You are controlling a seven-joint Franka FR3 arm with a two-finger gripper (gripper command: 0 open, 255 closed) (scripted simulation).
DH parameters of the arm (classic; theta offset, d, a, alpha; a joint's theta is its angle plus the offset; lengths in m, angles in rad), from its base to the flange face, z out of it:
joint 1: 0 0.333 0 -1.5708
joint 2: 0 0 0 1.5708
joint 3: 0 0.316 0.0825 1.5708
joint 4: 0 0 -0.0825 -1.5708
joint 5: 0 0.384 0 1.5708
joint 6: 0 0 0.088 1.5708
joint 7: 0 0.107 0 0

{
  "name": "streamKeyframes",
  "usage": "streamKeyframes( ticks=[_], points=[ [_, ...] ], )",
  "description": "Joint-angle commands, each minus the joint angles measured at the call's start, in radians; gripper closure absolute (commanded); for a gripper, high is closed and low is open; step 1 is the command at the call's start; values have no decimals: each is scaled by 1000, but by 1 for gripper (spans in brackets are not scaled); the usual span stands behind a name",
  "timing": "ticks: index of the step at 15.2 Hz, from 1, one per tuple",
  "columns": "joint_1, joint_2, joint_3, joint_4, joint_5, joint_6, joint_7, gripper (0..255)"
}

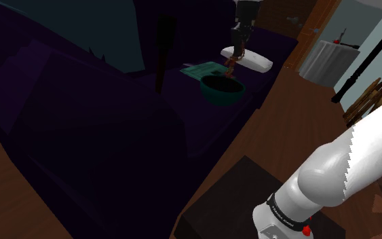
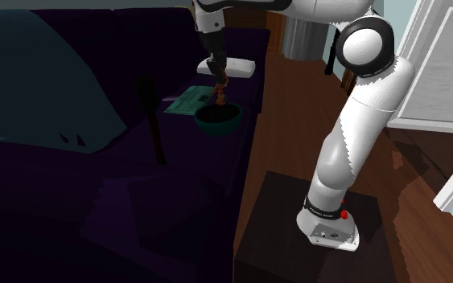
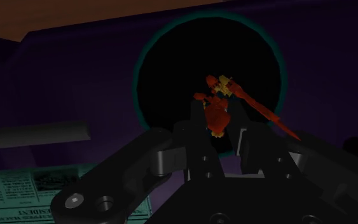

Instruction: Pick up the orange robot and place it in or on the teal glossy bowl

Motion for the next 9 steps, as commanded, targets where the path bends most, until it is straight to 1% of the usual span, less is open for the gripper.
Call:
streamKeyframes(
  ticks=[1, 9],
  points=[
    [-3, -1, -4, -29, -1, 29, -5, 255],
    [-3, -31, -6, -170, -2, 140, 4, 255]
  ],
)
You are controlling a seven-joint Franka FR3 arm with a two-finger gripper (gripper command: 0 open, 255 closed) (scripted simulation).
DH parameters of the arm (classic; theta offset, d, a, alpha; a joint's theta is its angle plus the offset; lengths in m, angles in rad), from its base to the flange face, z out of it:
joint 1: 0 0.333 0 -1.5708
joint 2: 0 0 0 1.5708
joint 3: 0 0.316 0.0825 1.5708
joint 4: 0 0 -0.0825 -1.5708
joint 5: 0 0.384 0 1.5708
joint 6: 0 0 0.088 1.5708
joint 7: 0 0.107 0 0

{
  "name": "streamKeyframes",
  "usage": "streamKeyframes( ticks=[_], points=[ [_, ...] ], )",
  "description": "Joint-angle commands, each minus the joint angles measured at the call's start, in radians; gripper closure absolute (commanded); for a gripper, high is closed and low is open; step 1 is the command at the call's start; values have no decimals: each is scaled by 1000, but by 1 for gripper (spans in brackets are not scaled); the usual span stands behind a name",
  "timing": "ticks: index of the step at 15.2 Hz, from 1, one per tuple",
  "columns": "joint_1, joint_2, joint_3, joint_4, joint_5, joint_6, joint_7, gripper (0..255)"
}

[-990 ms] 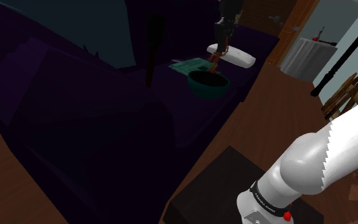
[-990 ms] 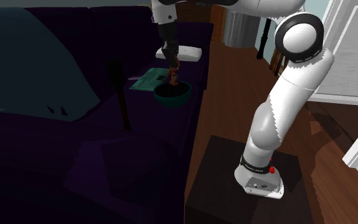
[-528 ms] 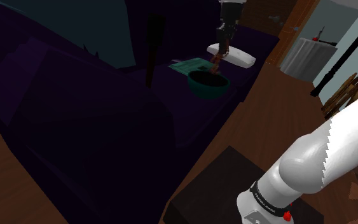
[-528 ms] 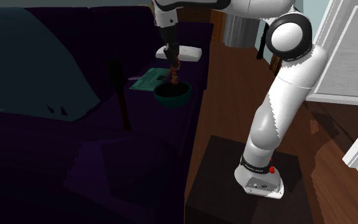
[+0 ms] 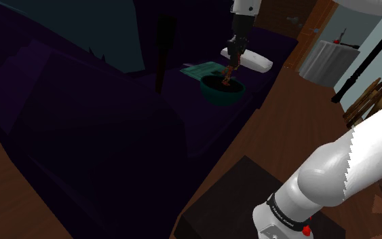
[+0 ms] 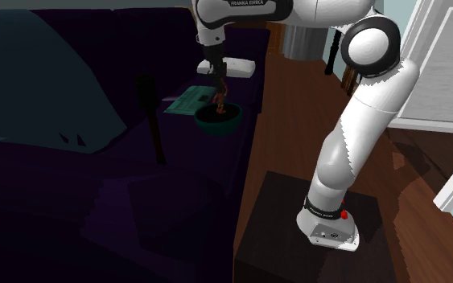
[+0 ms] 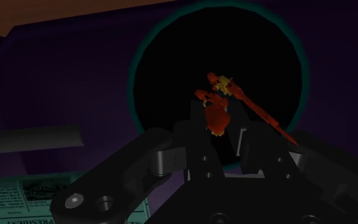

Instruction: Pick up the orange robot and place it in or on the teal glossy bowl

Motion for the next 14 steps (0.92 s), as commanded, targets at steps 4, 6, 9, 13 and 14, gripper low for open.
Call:
streamKeyframes(
  ticks=[4, 6, 9, 13, 14],
  points=[
    [1, 0, 0, -46, 1, 29, 4, 255],
    [1, 0, 0, -46, 1, 29, 4, 255],
    [1, 0, 0, -46, 1, 29, 4, 255],
    [4, 6, 5, -45, 3, 33, 12, 0],
    [5, 5, 5, -48, 3, 34, 13, 0]
  ],
)
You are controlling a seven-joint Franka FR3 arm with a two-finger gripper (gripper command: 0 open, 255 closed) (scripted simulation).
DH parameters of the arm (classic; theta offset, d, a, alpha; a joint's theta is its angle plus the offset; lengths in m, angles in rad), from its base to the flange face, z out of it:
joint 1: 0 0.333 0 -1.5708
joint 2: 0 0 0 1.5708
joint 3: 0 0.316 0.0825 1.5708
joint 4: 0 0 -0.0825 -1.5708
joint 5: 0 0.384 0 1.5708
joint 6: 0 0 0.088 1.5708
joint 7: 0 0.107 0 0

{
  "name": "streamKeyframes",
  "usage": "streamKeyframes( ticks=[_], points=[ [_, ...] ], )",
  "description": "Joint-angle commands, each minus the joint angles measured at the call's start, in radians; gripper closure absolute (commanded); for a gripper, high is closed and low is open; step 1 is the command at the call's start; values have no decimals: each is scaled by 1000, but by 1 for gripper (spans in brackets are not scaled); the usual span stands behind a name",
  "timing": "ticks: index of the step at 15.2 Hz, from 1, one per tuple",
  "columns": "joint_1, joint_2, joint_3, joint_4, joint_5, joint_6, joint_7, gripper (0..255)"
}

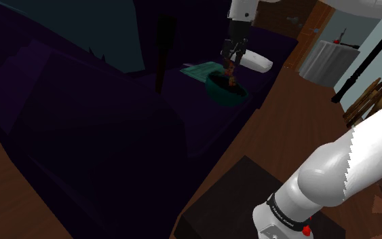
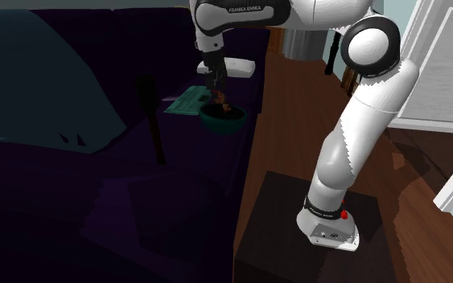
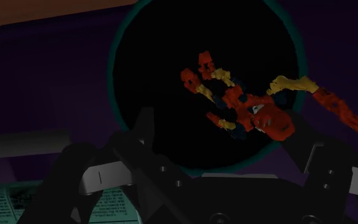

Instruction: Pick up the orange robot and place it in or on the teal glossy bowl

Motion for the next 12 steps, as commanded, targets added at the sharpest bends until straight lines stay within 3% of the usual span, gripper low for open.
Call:
streamKeyframes(
  ticks=[1, 5, 12],
  points=[
    [-3, -3, -5, -2, -2, -5, -8, 0],
    [0, 53, 1, 186, 1, -138, -12, 0],
    [0, 53, 1, 186, 1, -138, -12, 0]
  ],
)
